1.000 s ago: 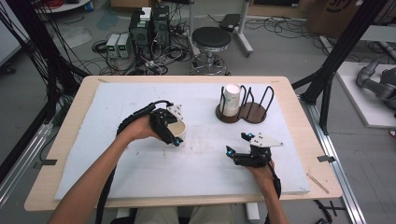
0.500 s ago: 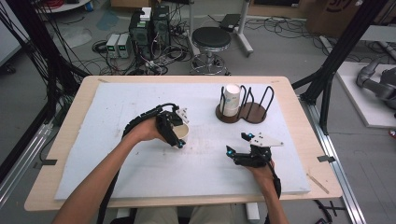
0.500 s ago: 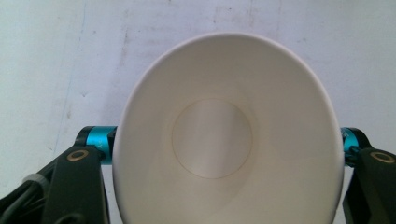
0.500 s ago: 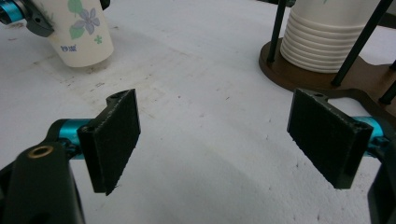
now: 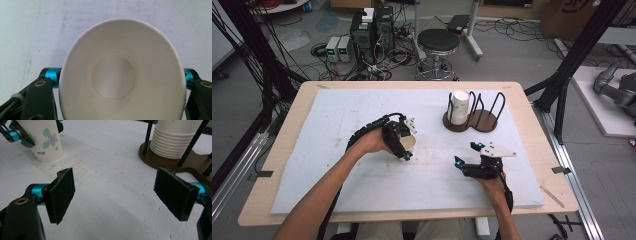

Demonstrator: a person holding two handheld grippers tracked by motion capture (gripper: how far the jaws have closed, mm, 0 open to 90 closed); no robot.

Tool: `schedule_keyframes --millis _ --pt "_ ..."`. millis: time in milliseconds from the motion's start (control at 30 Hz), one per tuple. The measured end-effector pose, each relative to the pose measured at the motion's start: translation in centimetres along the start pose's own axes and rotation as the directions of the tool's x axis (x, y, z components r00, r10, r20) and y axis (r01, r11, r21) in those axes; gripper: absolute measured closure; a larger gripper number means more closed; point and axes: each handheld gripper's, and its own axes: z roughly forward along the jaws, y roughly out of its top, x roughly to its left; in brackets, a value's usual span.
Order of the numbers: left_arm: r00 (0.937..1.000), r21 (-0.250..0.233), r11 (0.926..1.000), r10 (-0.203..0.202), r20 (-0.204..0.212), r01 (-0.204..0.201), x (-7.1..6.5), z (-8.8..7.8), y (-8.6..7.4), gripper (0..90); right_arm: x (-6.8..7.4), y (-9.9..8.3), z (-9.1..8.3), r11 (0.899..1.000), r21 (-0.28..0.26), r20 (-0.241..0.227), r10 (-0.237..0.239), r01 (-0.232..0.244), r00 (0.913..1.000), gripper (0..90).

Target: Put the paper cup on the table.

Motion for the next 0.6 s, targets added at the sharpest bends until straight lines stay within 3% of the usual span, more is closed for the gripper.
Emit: schedule_keyframes --millis 333,400,600 --pt "0.9995 -0.003 0.9996 -0.027 -0.013 0.027 0.0 0.88 -0.29 14.6 -0.02 -0.01 -0.01 1.0 -0.003 0.001 -0.005 0.005 1.0 17.6" --pt "0.9995 -0.021 0.9993 -0.032 -0.007 0.032 -0.05 0.85 -0.19 14.0 0.0 -0.01 -0.01 1.0 -0.003 0.003 -0.007 0.007 1.0 17.6" --pt "0.9992 -0.008 0.9992 -0.039 0.001 0.039 -0.05 0.89 -0.39 13.7 -0.03 -0.03 -0.03 1.0 -0.005 0.0 -0.009 0.009 1.0 17.6"
